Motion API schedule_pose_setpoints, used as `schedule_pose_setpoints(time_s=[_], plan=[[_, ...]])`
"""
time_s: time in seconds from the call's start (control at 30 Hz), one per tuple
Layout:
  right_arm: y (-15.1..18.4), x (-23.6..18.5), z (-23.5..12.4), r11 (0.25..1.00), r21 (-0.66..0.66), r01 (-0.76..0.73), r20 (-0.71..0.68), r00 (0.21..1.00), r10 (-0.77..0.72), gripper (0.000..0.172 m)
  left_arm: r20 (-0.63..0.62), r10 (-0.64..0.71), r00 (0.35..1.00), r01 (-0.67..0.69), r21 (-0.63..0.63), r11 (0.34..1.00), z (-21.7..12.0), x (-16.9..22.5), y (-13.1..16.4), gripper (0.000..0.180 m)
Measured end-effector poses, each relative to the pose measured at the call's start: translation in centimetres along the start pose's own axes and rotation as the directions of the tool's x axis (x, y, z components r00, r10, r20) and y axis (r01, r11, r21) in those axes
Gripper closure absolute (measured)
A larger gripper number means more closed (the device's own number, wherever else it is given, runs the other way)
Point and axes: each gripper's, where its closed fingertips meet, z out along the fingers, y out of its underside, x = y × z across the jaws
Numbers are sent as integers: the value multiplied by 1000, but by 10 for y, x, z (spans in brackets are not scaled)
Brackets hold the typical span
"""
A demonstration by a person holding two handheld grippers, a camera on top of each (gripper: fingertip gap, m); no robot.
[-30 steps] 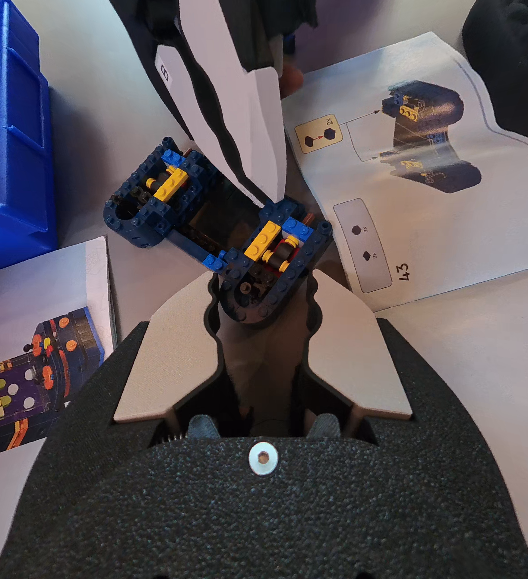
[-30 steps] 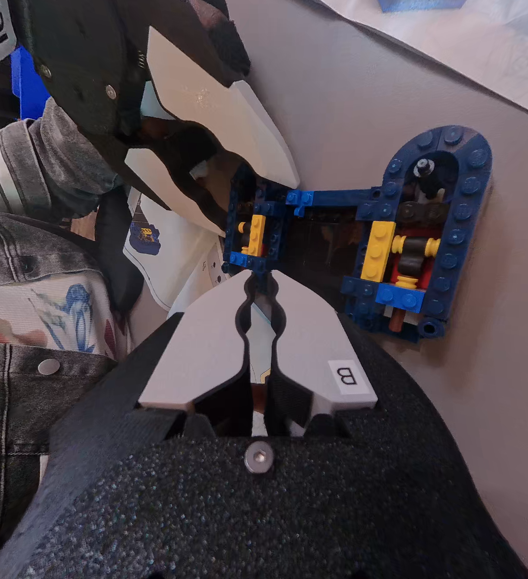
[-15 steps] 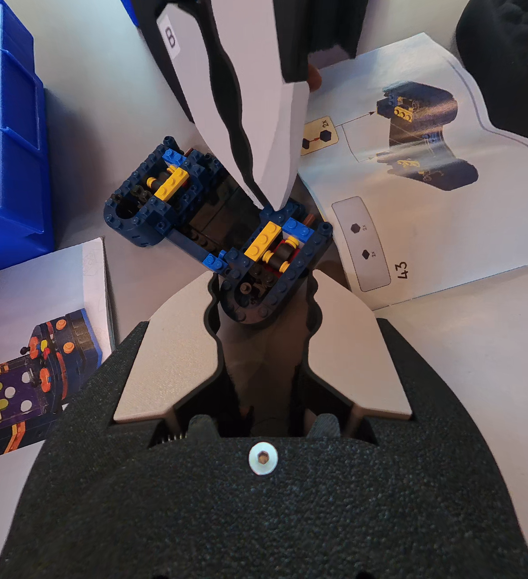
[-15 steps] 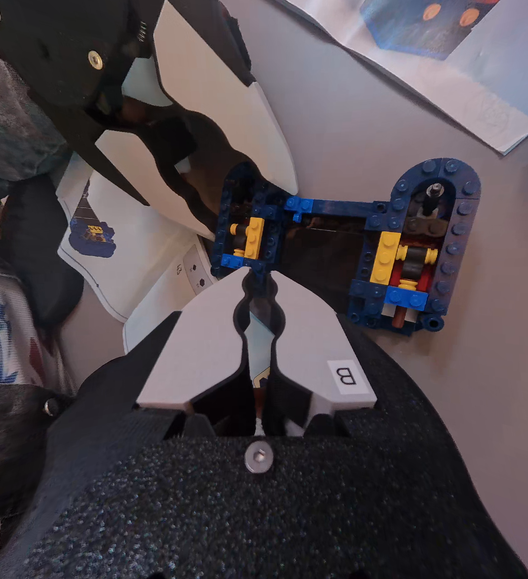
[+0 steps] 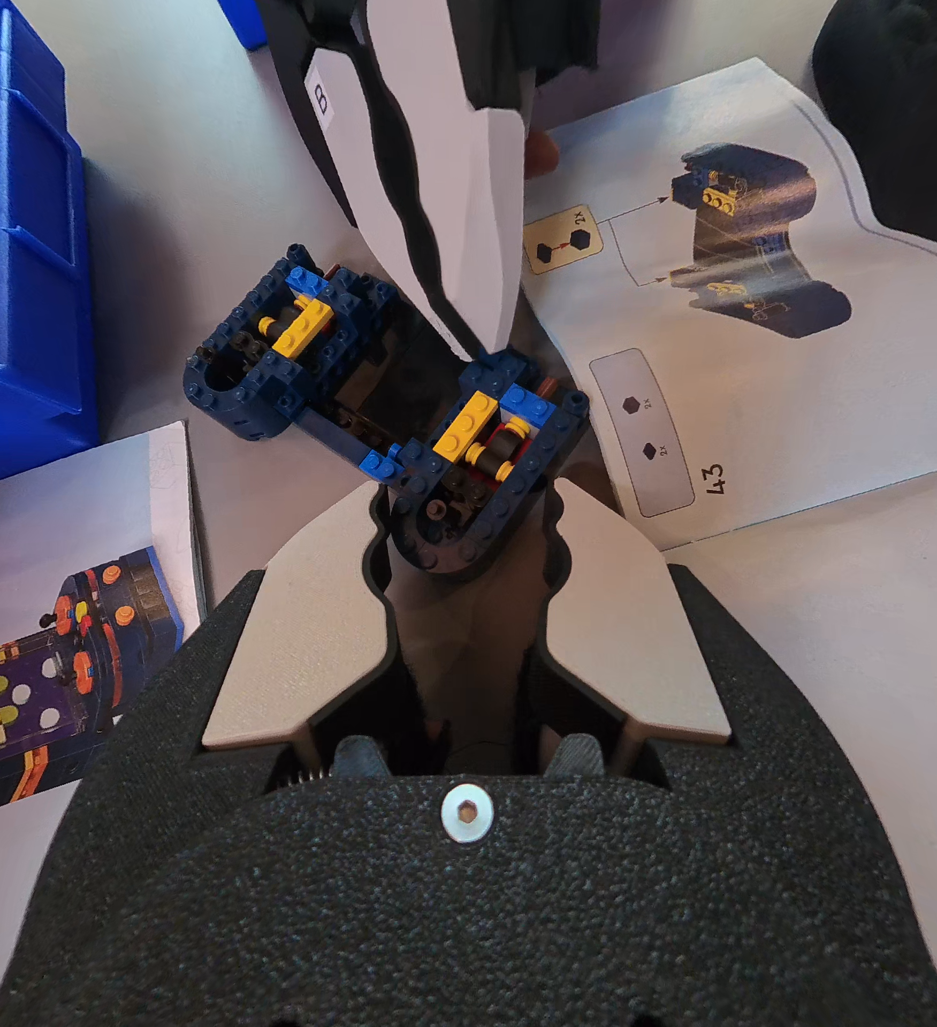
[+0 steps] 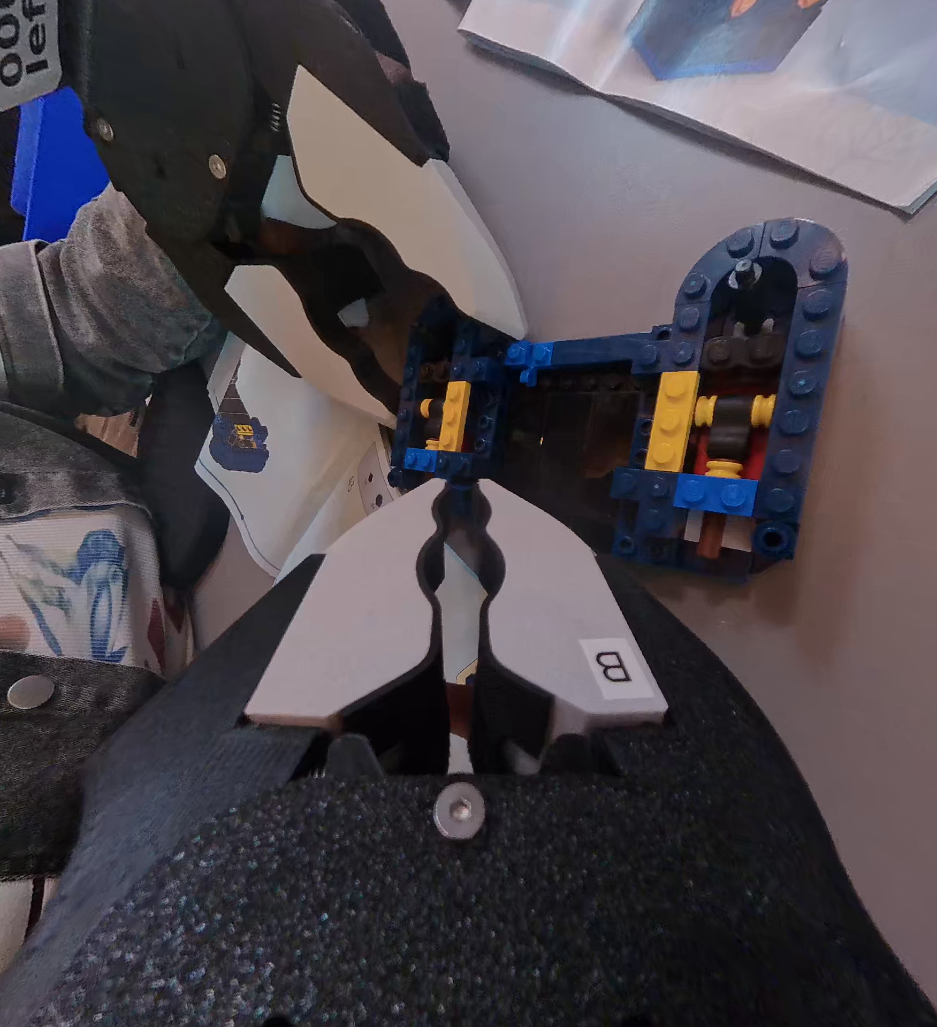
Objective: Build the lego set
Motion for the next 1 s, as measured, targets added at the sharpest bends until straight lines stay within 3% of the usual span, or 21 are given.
schedule_pose_setpoints(time_s=[0.53, 0.73, 1.0], plan=[[-5, 0, 1, 990, 130, -54, -28, 998, 58, 170, 0, 0, 1000, 0, 2, 1000, 0, 0, 0, 128], [-5, 0, 1, 968, 239, 82, -130, 990, -52, 169, -4, -1, 1000, 1, 2, 1000, 0, 0, 0, 128], [-6, 1, 1, 907, 278, 317, -331, 918, -220, 172, -14, 1, 1000, -1, 4, 1000, 0, 1, 0, 128]])
